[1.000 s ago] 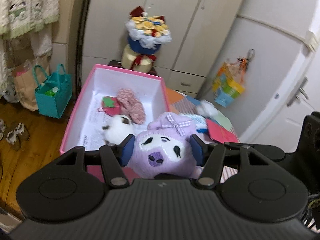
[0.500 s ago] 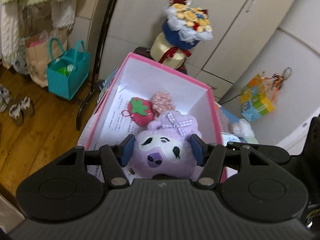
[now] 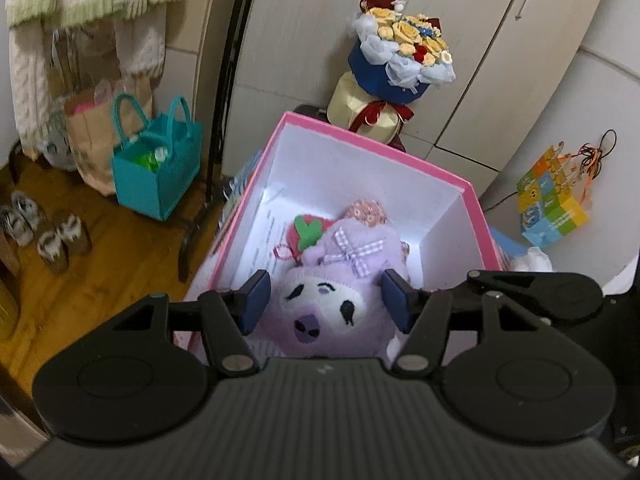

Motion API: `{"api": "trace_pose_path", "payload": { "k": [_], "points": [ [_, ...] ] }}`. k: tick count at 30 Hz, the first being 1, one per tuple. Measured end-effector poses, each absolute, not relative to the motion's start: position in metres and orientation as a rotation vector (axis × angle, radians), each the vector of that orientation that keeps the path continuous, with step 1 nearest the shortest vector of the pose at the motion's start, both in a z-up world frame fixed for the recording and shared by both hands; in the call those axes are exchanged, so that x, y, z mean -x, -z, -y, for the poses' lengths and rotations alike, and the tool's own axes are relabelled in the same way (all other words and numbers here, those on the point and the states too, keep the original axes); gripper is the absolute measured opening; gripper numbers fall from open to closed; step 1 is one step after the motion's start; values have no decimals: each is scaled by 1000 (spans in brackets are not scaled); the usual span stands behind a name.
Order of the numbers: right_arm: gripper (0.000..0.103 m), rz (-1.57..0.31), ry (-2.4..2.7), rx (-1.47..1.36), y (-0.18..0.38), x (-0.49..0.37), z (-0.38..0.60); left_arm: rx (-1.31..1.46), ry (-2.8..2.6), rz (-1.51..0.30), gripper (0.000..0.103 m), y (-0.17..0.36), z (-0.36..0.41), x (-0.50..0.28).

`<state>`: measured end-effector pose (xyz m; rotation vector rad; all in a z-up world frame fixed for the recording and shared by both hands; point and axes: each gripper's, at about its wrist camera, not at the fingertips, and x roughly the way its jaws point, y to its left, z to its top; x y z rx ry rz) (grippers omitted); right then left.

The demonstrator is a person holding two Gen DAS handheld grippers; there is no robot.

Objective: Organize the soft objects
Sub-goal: 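Carry the lilac plush into the pink box and open the left tool, then withdraw the left tool from the box while the right tool moves toward the white mesh puff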

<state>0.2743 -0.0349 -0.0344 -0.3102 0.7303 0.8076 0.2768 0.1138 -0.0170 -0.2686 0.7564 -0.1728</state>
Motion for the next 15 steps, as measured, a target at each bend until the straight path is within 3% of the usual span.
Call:
{"api": "trace_pose_path", "payload": {
  "k": [9, 15],
  "points": [
    [65, -647, -781, 338, 24, -242, 58, 109, 177, -637, 70, -4, -106, -245],
    [65, -612, -765, 335, 7, -217, 78, -8, 208, -572, 71, -27, -99, -207]
  ]
}}
